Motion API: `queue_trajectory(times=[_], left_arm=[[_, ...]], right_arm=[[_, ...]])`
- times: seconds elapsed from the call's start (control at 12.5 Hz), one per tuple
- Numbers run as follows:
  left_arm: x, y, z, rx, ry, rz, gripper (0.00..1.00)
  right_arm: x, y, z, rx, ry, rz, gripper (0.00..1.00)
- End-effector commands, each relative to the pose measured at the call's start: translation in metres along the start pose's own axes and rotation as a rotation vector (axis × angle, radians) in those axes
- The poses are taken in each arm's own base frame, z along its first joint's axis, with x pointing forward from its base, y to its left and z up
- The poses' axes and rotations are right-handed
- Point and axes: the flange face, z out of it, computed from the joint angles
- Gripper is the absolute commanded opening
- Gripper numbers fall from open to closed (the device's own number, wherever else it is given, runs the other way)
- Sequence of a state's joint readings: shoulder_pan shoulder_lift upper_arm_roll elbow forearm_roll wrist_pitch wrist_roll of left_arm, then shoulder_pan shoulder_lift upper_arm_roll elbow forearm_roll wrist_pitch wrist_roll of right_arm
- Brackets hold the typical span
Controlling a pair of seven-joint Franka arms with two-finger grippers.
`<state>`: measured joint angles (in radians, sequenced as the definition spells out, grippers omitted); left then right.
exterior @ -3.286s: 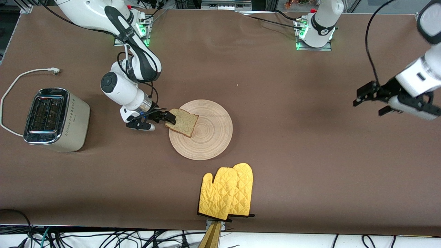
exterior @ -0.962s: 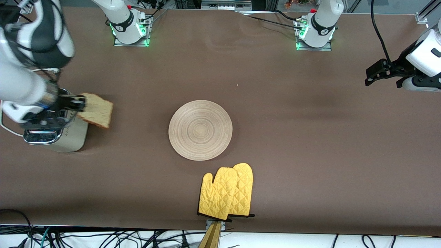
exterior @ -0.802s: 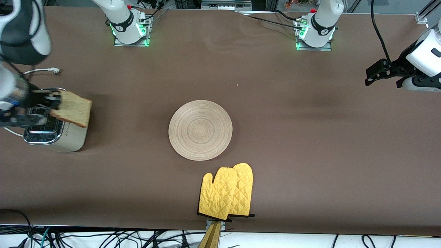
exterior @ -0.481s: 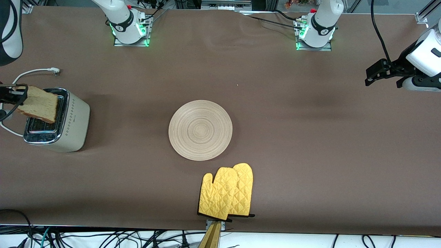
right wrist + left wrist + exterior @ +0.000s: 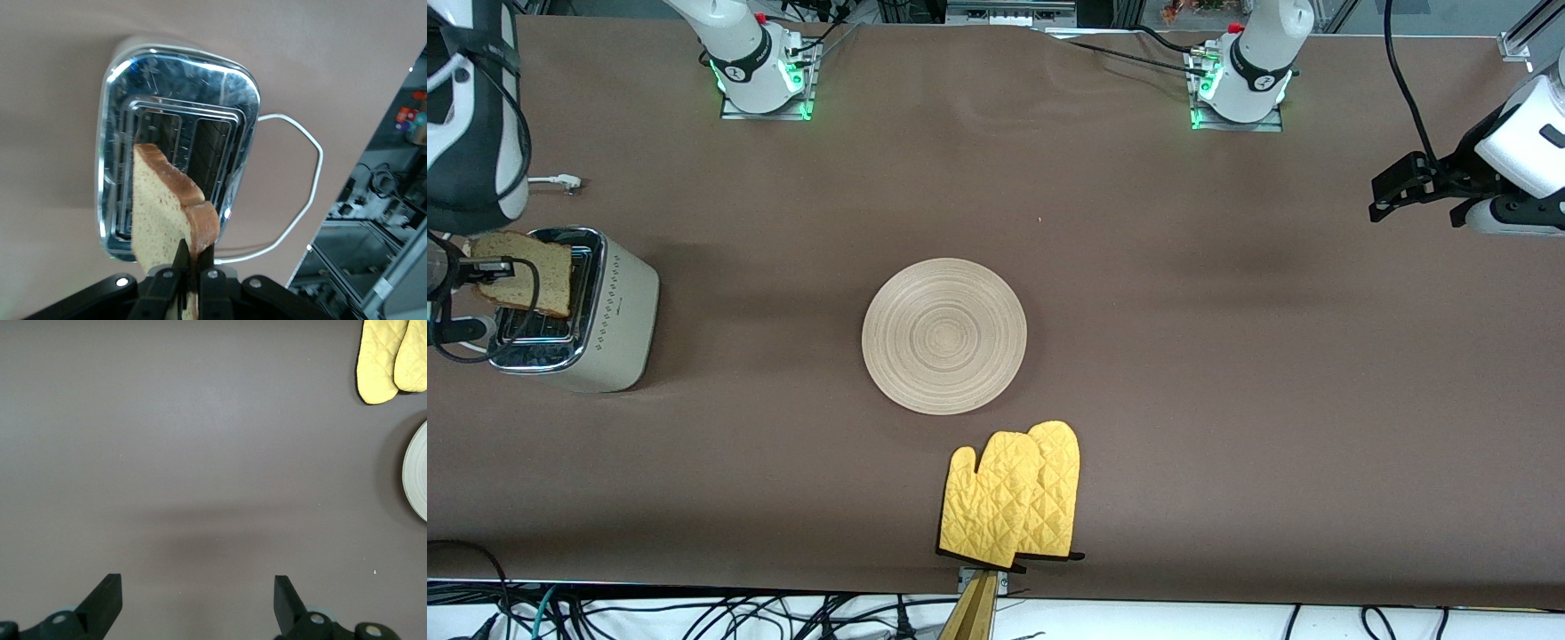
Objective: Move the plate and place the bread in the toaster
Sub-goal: 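Lower the bread into a toaster slot with the right gripper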
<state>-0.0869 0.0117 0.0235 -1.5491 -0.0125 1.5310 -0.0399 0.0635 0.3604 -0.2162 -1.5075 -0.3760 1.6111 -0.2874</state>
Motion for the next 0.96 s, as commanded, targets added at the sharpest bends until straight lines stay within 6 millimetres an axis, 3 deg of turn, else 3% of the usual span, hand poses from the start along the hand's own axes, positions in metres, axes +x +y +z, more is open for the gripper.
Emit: queue_trajectory(times=[0.0, 0.32, 0.8, 0.88], left_arm=[[0.002, 0.0, -0.006, -0.016, -0.005, -0.013, 1.0], [0.002, 0.0, -0.006, -0.016, -0.005, -0.013, 1.0], [0.002, 0.001, -0.006, -0.016, -0.005, -0.012, 1.0], [0.002, 0.0, -0.005, -0.016, -0.006, -0.013, 1.0]], right_arm=[[0.001, 0.012, 0.003, -0.02, -0.018, 0.012, 0.0], [0.019, 0.009, 0.018, -0.031, 0.002, 0.004, 0.0], [0.032, 0.002, 0.015, -0.05, 0.049, -0.008, 0.0], [0.031, 0.002, 0.017, -0.048, 0.042, -0.009, 0.18]])
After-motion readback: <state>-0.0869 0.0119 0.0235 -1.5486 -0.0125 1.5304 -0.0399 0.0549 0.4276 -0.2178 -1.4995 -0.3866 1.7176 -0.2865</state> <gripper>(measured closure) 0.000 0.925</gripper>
